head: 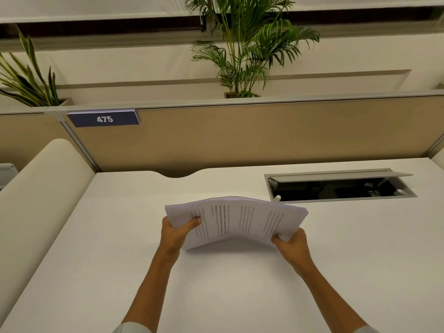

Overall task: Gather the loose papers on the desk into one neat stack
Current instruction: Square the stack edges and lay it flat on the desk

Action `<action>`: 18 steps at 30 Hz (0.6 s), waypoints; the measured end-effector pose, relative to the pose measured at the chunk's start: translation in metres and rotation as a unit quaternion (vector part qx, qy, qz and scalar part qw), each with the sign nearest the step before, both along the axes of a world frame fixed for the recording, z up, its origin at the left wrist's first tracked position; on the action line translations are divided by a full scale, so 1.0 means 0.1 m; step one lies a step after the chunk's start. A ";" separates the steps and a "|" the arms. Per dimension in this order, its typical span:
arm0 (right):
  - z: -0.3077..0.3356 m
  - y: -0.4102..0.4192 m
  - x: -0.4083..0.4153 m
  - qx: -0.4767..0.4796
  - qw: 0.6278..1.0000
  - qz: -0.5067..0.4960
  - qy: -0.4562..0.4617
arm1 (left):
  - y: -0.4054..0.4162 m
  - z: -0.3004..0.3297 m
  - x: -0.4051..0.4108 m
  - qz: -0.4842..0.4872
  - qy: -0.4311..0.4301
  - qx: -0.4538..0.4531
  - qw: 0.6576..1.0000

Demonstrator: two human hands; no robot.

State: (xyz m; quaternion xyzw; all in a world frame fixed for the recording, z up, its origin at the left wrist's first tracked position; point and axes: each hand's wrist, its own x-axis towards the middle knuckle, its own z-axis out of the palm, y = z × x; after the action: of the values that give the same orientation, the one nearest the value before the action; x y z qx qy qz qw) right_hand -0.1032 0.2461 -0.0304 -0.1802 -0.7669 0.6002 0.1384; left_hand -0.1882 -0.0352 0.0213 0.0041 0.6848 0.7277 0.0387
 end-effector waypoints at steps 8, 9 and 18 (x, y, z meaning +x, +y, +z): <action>-0.06 -0.04 -0.02 -0.016 1.000 0.000 0.006 | -0.03 -0.06 -0.05 -0.032 0.002 -0.003 0.999; -0.06 -0.04 -0.01 -0.014 1.000 0.002 0.005 | -0.03 -0.07 -0.05 -0.037 0.002 -0.004 0.999; 0.12 0.01 0.00 -0.034 0.999 0.016 0.015 | -0.11 0.03 -0.06 -0.038 0.027 -0.043 0.998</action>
State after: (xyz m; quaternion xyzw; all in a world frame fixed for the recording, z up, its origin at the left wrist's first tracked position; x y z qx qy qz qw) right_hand -0.1036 0.2469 -0.0189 -0.1637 -0.7464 0.6309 0.1345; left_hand -0.1942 -0.0458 0.0245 0.0481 0.7159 0.6949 0.0483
